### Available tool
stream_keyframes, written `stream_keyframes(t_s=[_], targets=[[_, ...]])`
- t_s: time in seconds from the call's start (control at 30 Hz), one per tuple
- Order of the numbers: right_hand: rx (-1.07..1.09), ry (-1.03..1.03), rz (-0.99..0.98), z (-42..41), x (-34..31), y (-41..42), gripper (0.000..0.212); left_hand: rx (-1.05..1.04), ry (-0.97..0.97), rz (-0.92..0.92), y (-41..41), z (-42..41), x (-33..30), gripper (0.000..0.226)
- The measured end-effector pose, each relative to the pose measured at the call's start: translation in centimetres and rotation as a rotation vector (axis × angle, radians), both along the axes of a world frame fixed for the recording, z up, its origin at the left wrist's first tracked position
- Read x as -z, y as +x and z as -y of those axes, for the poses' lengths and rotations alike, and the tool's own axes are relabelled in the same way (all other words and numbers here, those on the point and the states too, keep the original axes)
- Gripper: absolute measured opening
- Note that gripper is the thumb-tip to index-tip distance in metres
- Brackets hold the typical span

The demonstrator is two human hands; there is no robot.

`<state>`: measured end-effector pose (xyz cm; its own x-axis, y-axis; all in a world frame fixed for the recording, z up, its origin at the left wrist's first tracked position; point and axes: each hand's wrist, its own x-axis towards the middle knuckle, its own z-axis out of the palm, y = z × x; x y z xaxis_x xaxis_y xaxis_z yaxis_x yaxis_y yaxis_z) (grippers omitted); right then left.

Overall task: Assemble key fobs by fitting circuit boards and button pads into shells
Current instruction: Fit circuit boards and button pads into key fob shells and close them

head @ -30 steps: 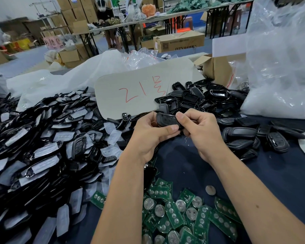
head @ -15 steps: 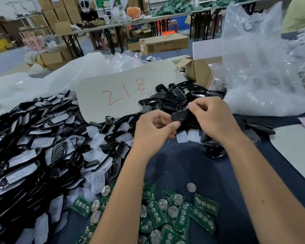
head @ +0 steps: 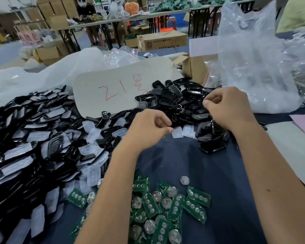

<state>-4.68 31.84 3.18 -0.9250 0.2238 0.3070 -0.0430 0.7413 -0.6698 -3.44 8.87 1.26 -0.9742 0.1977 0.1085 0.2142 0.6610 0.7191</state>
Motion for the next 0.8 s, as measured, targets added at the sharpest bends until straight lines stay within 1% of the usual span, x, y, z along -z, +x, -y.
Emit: stream_keyframes(t_s=[0.07, 0.1, 0.13, 0.2, 0.27, 0.3, 0.33, 0.4, 0.47, 0.53, 0.57, 0.63, 0.7, 0.8], targets=[[-0.138, 0.055, -0.010, 1.4, -0.9, 0.1, 0.010, -0.070, -0.138, 0.053, -0.2, 2.5, -0.6, 0.016], [-0.238, 0.103, 0.025, 2.3, -1.4, 0.3, 0.013, -0.107, -0.195, 0.086, -0.2, 3.8, -0.9, 0.019], [-0.359, 0.143, 0.099, 3.3, -1.8, 0.5, 0.016, -0.137, -0.252, 0.121, -0.2, 4.9, -1.1, 0.022], [-0.615, 0.194, 0.372, 6.0, -2.2, 1.1, 0.017, -0.167, -0.313, 0.189, 0.0, 6.8, -1.3, 0.028], [-0.809, 0.252, 0.664, 8.9, -2.2, 1.9, 0.017, -0.167, -0.290, 0.248, 0.3, 7.9, -1.4, 0.033], [-0.867, 0.288, 0.762, 10.1, -2.0, 2.3, 0.020, -0.162, -0.274, 0.269, 0.4, 8.1, -1.3, 0.035], [-0.901, 0.331, 0.815, 11.4, -1.8, 2.7, 0.025, -0.158, -0.270, 0.277, 0.5, 8.3, -1.3, 0.037], [-0.934, 0.441, 0.821, 13.5, -1.4, 3.6, 0.036, -0.149, -0.287, 0.269, 0.5, 8.2, -1.0, 0.038], [-0.952, 0.584, 0.749, 15.0, -0.7, 4.1, 0.046, -0.147, -0.276, 0.248, 0.2, 8.1, -0.7, 0.029], [-0.955, 0.681, 0.671, 15.9, -0.2, 4.4, 0.051, -0.146, -0.258, 0.236, 0.0, 8.1, -0.5, 0.022], [-0.949, 0.689, 0.666, 16.1, 0.1, 4.3, 0.047, -0.140, -0.243, 0.237, 0.0, 8.3, -0.5, 0.022], [-0.937, 0.631, 0.743, 15.6, 0.1, 3.7, 0.037, -0.130, -0.176, 0.236, 0.0, 8.5, -0.4, 0.024], [-0.926, 0.499, 0.791, 14.3, 0.1, 2.9, 0.023, -0.161, -0.037, 0.223, 0.1, 8.9, -0.2, 0.028], [-0.983, 0.316, 0.712, 11.9, 0.1, 1.4, 0.018, -0.220, 0.186, 0.221, 0.3, 9.4, -0.2, 0.034]])
